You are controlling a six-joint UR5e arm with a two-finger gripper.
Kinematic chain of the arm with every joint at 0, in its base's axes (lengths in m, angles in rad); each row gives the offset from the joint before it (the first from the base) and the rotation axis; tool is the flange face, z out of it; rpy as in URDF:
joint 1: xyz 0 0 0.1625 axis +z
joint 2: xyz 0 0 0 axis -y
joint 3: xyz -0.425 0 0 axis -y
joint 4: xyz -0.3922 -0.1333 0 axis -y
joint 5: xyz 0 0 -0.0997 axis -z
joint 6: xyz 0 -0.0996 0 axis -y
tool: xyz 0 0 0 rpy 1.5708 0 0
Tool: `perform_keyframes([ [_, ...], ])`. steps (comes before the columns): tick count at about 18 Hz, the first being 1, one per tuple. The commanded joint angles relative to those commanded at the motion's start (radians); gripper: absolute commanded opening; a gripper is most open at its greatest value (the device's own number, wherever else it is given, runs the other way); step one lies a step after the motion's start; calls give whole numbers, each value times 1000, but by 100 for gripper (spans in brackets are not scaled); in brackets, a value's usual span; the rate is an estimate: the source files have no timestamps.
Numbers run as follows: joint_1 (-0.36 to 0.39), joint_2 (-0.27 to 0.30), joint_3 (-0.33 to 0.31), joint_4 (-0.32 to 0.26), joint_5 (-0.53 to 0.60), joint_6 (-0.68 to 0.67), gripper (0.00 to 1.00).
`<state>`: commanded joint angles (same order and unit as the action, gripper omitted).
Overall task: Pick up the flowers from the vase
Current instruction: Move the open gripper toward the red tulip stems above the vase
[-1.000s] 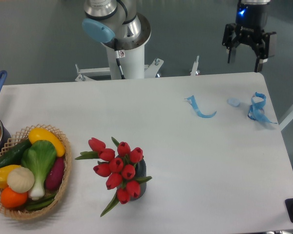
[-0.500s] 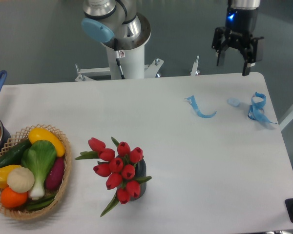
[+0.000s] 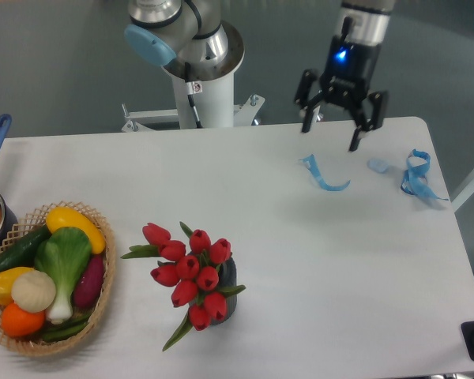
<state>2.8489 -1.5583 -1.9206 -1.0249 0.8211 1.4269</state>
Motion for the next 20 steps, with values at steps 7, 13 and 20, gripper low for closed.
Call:
perform_keyframes([
  [7, -152, -141, 38, 221, -52, -210, 100],
  [13, -261, -267, 158, 223, -62, -243, 100],
  [20, -298, -289, 149, 224, -63, -235, 100],
])
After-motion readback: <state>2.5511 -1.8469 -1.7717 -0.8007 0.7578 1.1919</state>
